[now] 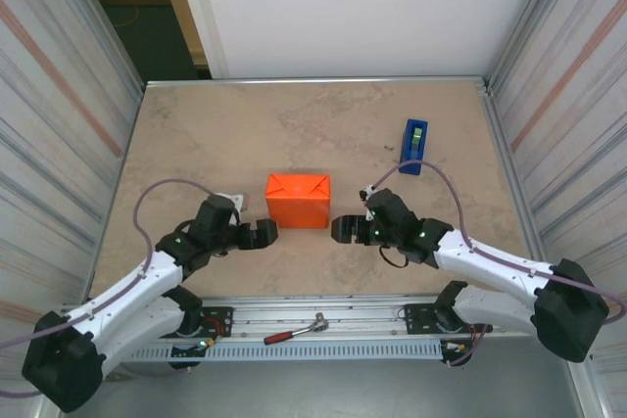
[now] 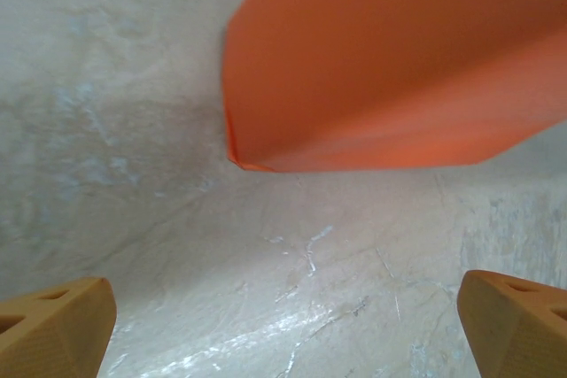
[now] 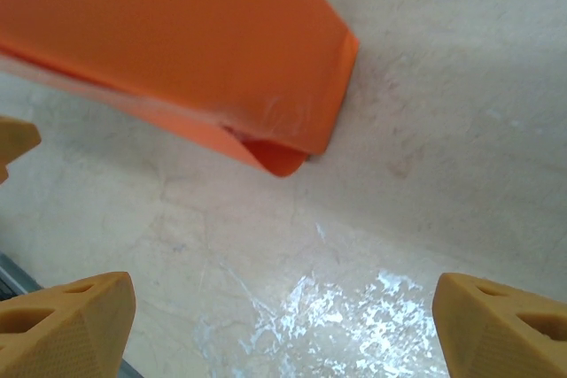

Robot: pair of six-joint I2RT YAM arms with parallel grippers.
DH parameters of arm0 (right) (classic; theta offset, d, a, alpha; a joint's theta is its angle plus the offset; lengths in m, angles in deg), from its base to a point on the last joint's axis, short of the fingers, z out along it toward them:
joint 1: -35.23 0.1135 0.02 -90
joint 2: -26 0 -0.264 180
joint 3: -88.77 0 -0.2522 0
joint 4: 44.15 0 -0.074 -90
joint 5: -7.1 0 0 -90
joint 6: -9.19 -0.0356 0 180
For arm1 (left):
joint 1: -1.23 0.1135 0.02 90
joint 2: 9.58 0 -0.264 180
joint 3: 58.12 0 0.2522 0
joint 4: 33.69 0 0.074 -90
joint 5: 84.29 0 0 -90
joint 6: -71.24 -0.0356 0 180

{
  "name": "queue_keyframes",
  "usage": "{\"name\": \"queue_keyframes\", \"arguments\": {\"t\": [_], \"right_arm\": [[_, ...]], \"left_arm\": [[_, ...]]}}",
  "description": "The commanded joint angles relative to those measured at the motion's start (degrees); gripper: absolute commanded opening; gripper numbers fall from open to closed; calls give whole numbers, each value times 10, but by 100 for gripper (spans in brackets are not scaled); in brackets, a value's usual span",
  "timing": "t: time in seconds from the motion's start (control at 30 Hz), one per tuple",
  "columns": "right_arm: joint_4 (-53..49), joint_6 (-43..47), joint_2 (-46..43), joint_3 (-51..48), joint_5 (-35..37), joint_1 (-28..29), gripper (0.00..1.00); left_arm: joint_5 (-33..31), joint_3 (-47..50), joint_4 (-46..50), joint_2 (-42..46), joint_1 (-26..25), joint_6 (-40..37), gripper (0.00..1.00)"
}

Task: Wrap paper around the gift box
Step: Lay the gift box flat at the top-center of the table.

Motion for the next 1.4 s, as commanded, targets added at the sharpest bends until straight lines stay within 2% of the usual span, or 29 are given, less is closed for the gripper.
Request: {"name": "queue_keyframes", "arguments": {"t": [0.0, 0.3, 0.57, 0.9, 1.17, 1.27, 1.33, 1.37], "right_arm": [[43, -16, 21, 3, 33, 17, 86], [91, -9, 139, 82, 67, 5, 85], [107, -12, 204, 140, 49, -59, 83], [96, 3, 316, 263, -6, -146, 81], [60, 30, 281, 264, -10, -192, 85], [21, 60, 250, 264, 7, -209, 89], [-16, 75, 234, 271, 30, -228, 99], [-34, 84, 227, 275, 40, -241, 99]], "left_arm": [[-46, 11, -55, -18, -22, 29, 99], [-94, -9, -96, -66, -23, 12, 99], [-47, -93, -150, -192, 50, -32, 99], [13, -268, -154, -375, 124, -95, 99], [15, -325, -123, -388, 153, -121, 99], [1, -336, -105, -367, 163, -142, 99], [-11, -346, -85, -350, 171, -164, 99], [-23, -352, -74, -340, 176, -178, 99]]}}
